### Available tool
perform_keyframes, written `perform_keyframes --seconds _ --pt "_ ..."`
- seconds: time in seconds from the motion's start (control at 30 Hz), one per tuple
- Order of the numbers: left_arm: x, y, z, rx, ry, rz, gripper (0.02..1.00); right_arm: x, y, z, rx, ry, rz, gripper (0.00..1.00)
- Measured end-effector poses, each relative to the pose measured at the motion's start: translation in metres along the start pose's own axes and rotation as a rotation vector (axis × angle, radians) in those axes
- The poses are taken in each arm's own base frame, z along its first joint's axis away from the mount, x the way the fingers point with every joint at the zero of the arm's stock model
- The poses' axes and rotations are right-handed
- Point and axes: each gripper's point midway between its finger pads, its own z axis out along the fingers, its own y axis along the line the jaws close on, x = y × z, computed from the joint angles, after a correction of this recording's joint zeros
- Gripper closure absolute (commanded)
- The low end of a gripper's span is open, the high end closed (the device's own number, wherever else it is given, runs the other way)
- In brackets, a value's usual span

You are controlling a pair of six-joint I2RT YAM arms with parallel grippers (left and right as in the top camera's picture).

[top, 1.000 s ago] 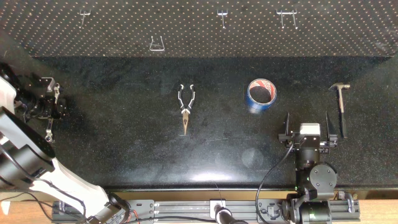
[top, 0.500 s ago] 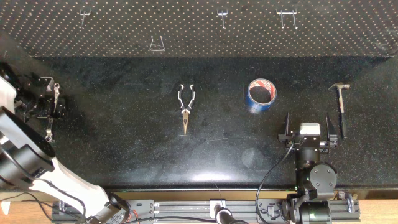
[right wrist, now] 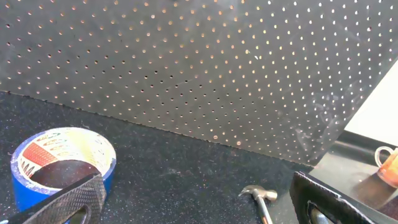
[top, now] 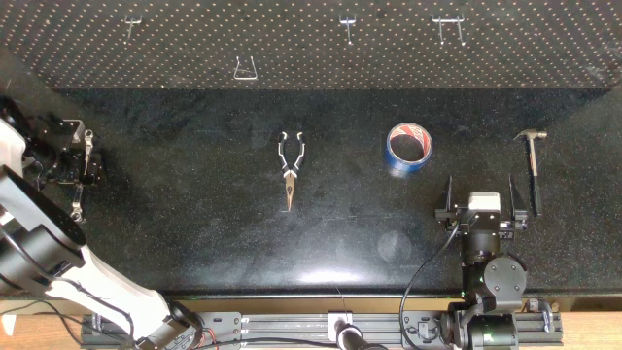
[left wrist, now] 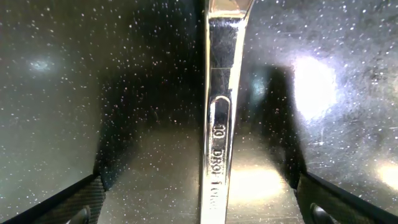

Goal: Place Tools Onto Pegboard

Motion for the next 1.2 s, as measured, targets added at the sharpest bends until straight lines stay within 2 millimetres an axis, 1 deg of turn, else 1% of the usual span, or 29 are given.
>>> perform_keyframes --seconds 0.03,0.07,0.13,0.17,0.2,0.27,0.43,0.53,0.6,0.7,1.2 --pt "-0.0002 0.0001 -0.0001 0.0 0.0 0.002 0.165 0.0 0.0 0.0 0.0 0.0 0.0 0.025" --pt "-0.0006 0.0004 -0.0002 -0.001 -0.001 0.001 0.29 0.0 0.0 0.0 0.0 0.0 0.0 0.025" --pt "-0.0008 0.0005 0.0 0.0 -0.001 0.008 0.389 0.0 0.0 0.0 0.0 0.0 0.0 0.025" --pt "-0.0009 0.0006 -0.0001 0.0 -0.001 0.008 0.494 0.0 0.0 0.0 0.0 0.0 0.0 0.025" --pt "-0.0007 0.0006 -0.0001 0.0 0.0 0.006 0.522 0.0 0.0 0.0 0.0 0.0 0.0 0.025" --pt "-0.0004 0.0002 -0.0001 0.001 0.001 0.004 0.617 0.0 0.0 0.0 0.0 0.0 0.0 0.025" --pt "-0.0003 0.0003 -0.0001 0.001 0.001 -0.003 0.695 0.0 0.0 0.0 0.0 0.0 0.0 0.025" --pt "-0.0003 0.0003 -0.0001 0.001 0.001 -0.012 0.772 0.0 0.0 0.0 0.0 0.0 0.0 0.025" --pt "-0.0002 0.0002 -0.0001 0.001 0.001 -0.014 0.844 0.0 0.0 0.0 0.0 0.0 0.0 0.025" --pt "-0.0003 0.0003 -0.0001 0.001 0.001 -0.026 0.897 0.0 0.0 0.0 0.0 0.0 0.0 0.025" --pt "-0.0002 0.0002 -0.0002 0.001 0.002 -0.036 0.943 0.0 0.0 0.0 0.0 0.0 0.0 0.025"
